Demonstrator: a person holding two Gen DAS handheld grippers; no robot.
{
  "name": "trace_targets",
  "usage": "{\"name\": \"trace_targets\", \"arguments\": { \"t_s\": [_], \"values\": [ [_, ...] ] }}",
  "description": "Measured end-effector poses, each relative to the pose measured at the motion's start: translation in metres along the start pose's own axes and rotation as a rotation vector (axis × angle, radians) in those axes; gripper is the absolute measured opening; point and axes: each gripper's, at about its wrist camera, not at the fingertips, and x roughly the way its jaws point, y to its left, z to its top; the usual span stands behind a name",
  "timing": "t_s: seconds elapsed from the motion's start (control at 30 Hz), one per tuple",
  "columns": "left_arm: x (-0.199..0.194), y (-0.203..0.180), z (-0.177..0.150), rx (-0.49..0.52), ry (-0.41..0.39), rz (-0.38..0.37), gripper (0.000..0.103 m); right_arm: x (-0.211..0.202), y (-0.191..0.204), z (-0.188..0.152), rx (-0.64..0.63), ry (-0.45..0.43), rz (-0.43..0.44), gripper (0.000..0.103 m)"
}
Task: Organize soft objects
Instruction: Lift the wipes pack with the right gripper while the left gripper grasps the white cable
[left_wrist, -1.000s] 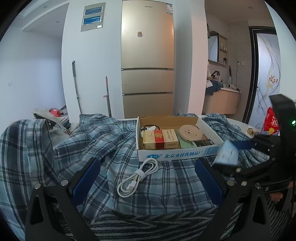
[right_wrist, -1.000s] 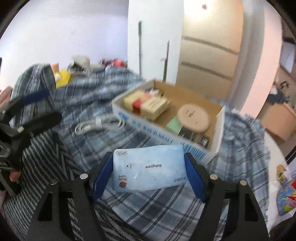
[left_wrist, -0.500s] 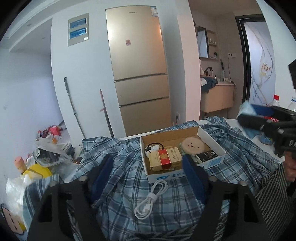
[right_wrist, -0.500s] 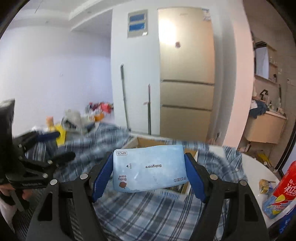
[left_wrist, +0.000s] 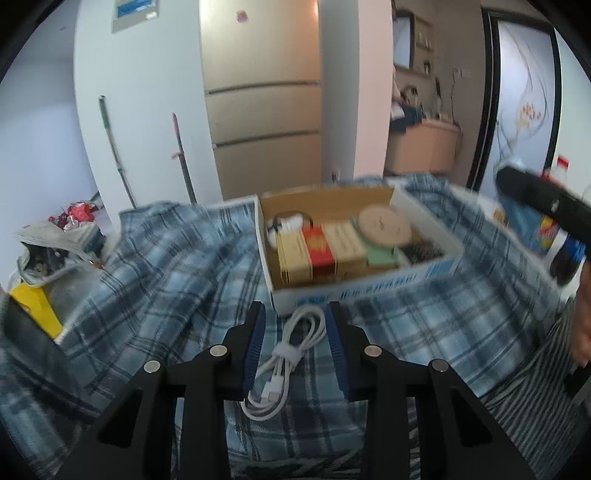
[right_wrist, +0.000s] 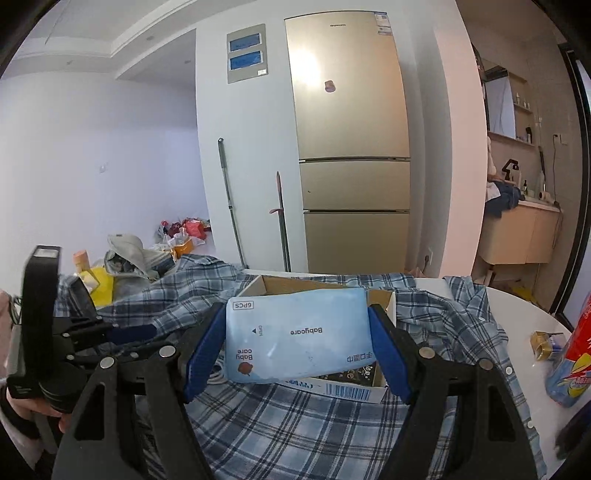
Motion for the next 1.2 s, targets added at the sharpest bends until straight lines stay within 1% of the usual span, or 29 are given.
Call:
{"name": "trace_targets", "arguments": {
  "t_s": [0.1, 0.2, 0.3, 0.33, 0.4, 0.53, 0.63, 0.7, 0.73, 0.77, 0.8, 0.9, 0.97, 1.0, 1.07, 1.13, 1.2],
  "values": [
    [0.011, 0.003, -0.002, -0.008, 0.048, -0.034, 0.036, 0.004, -0.004, -0.007, -0.003, -0.006, -0.011, 0.075],
    [0.018, 0.005, -0.002, -0.013, 0.078, -0.065, 0.036, 0.010, -0.009, -0.012, -0.009, 0.014, -0.019, 0.074],
    [0.031, 0.005, -0.004, -0.015, 0.141, -0.057, 0.036, 0.017, -0.012, -0.017, -0.008, 0.040, -0.024, 0.074],
    [0.037, 0.005, -0.005, -0.021, 0.171, -0.048, 0.036, 0.019, -0.012, -0.018, -0.008, 0.049, -0.025, 0.074],
    [0.046, 0.009, -0.007, -0.040, 0.212, -0.051, 0.036, 0.024, -0.013, -0.021, -0.003, 0.075, -0.017, 0.074],
    [0.056, 0.016, -0.011, -0.075, 0.258, -0.050, 0.036, 0.032, -0.011, -0.027, -0.002, 0.121, 0.008, 0.074],
    [0.059, 0.019, -0.013, -0.086, 0.272, -0.046, 0.037, 0.034, -0.011, -0.028, -0.004, 0.136, 0.022, 0.075],
    [0.061, 0.019, -0.013, -0.087, 0.281, -0.042, 0.039, 0.034, -0.011, -0.029, -0.005, 0.141, 0.028, 0.074],
    [0.063, 0.019, -0.014, -0.086, 0.290, -0.042, 0.047, 0.034, -0.011, -0.029, -0.007, 0.143, 0.029, 0.074],
    [0.065, 0.020, -0.014, -0.084, 0.301, -0.038, 0.053, 0.034, -0.010, -0.030, -0.009, 0.148, 0.032, 0.074],
    [0.067, 0.020, -0.015, -0.082, 0.315, -0.030, 0.053, 0.036, -0.009, -0.029, -0.009, 0.152, 0.032, 0.074],
    [0.067, 0.019, -0.014, -0.078, 0.305, -0.034, 0.052, 0.036, -0.008, -0.030, -0.008, 0.156, 0.034, 0.074],
    [0.065, 0.017, -0.014, -0.074, 0.299, -0.025, 0.037, 0.036, -0.008, -0.030, -0.008, 0.156, 0.032, 0.074],
    [0.063, 0.017, -0.014, -0.073, 0.293, -0.029, 0.036, 0.036, -0.008, -0.030, -0.008, 0.156, 0.031, 0.074],
    [0.055, 0.013, -0.013, -0.051, 0.251, -0.041, 0.026, 0.037, -0.008, -0.029, -0.010, 0.155, 0.031, 0.074],
    [0.042, 0.005, -0.011, -0.010, 0.187, -0.055, 0.025, 0.036, -0.008, -0.029, -0.008, 0.151, 0.031, 0.074],
    [0.033, -0.002, -0.010, 0.025, 0.145, -0.051, 0.023, 0.034, -0.008, -0.028, -0.007, 0.143, 0.029, 0.075]
  ]
}}
